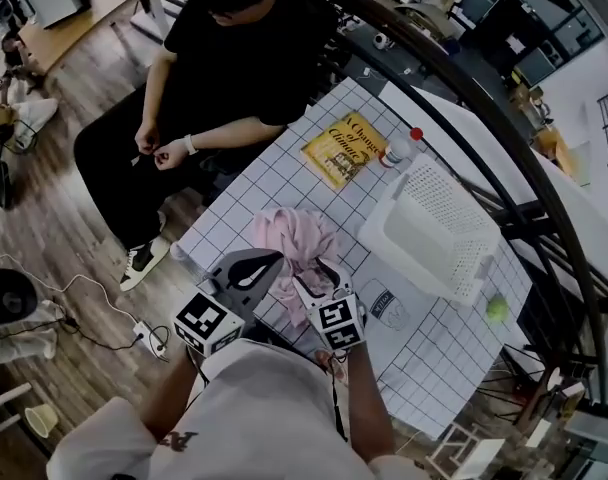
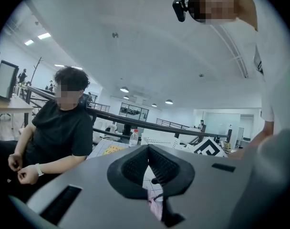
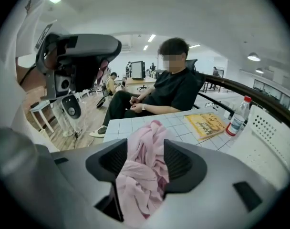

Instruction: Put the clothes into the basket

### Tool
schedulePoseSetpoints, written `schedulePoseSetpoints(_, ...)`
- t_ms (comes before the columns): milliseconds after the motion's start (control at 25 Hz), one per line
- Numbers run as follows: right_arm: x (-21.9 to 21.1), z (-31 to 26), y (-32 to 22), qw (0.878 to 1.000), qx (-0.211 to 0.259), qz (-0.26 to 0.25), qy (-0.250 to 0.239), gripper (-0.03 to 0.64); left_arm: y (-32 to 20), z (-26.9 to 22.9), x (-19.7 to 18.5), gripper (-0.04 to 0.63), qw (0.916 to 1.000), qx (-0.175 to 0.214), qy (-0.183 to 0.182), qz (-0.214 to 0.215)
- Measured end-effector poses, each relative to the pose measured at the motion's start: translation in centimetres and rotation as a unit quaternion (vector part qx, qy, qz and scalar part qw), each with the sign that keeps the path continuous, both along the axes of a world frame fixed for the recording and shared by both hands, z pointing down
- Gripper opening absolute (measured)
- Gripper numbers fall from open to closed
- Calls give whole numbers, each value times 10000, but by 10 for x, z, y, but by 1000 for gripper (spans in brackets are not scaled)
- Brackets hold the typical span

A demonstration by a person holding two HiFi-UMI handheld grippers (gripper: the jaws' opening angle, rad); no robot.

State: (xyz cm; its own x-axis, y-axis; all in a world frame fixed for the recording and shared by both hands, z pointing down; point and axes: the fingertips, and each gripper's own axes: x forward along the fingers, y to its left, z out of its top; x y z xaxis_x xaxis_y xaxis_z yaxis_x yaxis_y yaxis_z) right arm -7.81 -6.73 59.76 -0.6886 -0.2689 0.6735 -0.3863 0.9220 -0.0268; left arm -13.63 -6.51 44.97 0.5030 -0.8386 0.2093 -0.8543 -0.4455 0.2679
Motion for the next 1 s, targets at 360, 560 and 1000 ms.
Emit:
schedulePoseSetpoints(360,1,55,27,9919,-472,-867,798,395,12,8,-3,5,9986,-128,21,-513)
schedulePoseSetpoints(560,-3,87,31,9874,-597,-1049,1026,471,17,11,-5,5,9977,-206,-26,-647)
schedulePoseSetpoints(1000,-18,108,31,9891,-757,-996,773,474,23,13,-7,5,9967,-291,-69,-749)
